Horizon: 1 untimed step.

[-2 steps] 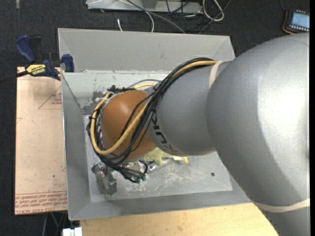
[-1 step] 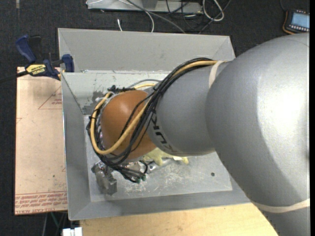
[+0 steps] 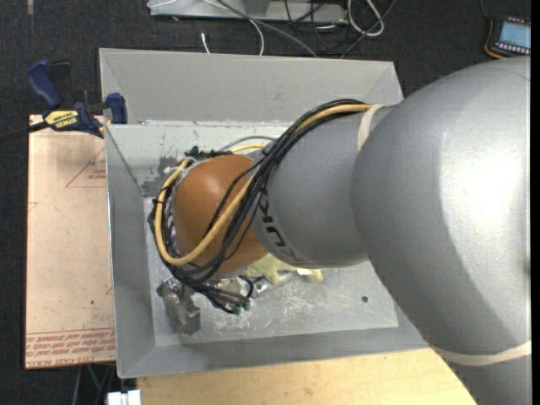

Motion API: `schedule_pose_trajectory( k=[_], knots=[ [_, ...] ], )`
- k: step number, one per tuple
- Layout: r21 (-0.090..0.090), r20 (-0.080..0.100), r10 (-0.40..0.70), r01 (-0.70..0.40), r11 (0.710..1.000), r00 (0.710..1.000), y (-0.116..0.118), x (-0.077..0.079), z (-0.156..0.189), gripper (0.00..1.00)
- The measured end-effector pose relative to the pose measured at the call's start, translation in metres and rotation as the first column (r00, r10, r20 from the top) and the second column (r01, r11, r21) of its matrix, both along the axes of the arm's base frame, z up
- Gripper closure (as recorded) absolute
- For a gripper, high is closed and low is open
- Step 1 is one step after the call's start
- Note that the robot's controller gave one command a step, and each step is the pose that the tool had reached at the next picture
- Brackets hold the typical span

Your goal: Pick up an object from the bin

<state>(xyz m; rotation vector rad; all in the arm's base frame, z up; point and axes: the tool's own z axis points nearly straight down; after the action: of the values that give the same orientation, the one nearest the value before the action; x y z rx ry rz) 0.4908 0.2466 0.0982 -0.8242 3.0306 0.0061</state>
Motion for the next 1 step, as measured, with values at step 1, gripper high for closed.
schedule_pose_trajectory(
  k=[1],
  knots=[
    [0.000,0.000,0.000,0.000,1.000,1.000,0.0000,0.0000,0.0000,1.00]
  ],
)
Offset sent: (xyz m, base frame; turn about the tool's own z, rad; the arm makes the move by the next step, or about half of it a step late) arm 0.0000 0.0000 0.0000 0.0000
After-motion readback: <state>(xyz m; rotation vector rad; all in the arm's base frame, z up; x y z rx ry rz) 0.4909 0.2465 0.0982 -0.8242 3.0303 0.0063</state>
